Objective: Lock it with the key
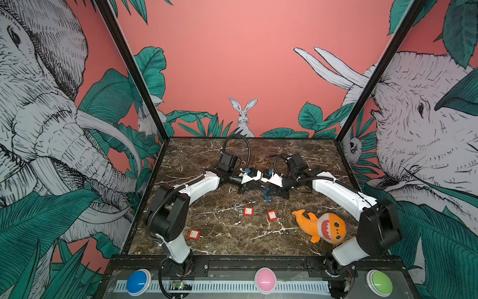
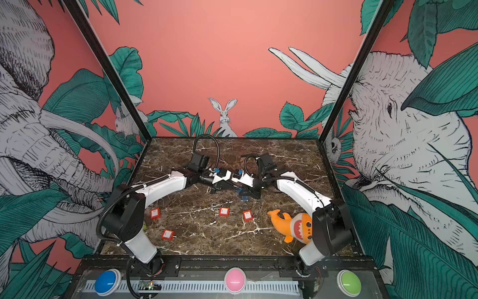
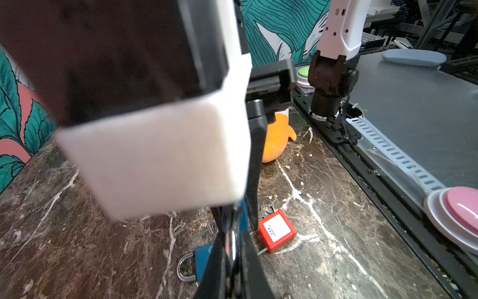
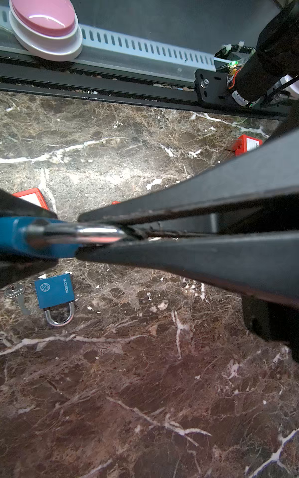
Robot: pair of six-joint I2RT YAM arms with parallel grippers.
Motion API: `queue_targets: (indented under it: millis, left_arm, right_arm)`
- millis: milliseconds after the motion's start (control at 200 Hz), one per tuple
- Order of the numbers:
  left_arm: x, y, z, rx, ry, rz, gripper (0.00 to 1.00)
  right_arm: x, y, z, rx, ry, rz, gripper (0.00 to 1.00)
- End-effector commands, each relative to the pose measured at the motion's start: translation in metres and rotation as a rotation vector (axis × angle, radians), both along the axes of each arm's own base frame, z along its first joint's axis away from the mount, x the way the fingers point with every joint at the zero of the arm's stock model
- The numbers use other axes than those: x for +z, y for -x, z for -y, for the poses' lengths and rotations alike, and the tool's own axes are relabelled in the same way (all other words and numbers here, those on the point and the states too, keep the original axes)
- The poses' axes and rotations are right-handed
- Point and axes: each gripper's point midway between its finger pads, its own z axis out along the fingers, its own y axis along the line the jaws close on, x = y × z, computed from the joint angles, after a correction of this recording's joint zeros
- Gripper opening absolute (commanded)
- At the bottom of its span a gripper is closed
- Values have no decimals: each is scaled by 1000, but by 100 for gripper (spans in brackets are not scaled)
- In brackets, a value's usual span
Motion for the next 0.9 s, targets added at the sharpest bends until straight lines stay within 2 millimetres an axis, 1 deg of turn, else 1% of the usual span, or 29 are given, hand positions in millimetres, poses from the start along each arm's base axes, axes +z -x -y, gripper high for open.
queue_targets:
  millis: [0,220,375,445,575,705,895]
  left_arm:
    - [-15,38,-1,-78,-21,-126,0]
    - [2,23,-5,-21,35,-100,0]
    - [15,10,-6,35,92,-71,0]
    - [18,7,-5,48,107,-60,0]
    - [25,2,-3,62,130,-47,0]
    - [31,-2,-2,87,157,-40,0]
    - [42,-10,-2,139,206,-33,0]
  right_arm:
    - [100,-32,-18,22,-276,302,9]
    - [88,-24,-9,9,-230,275,37]
    - [78,-13,0,-8,-211,235,50]
    - [76,-9,3,-23,-209,217,53]
    - [76,-7,11,-69,-211,220,58]
    - [76,-5,16,-104,-219,205,60]
    - [74,5,20,-130,-229,160,59]
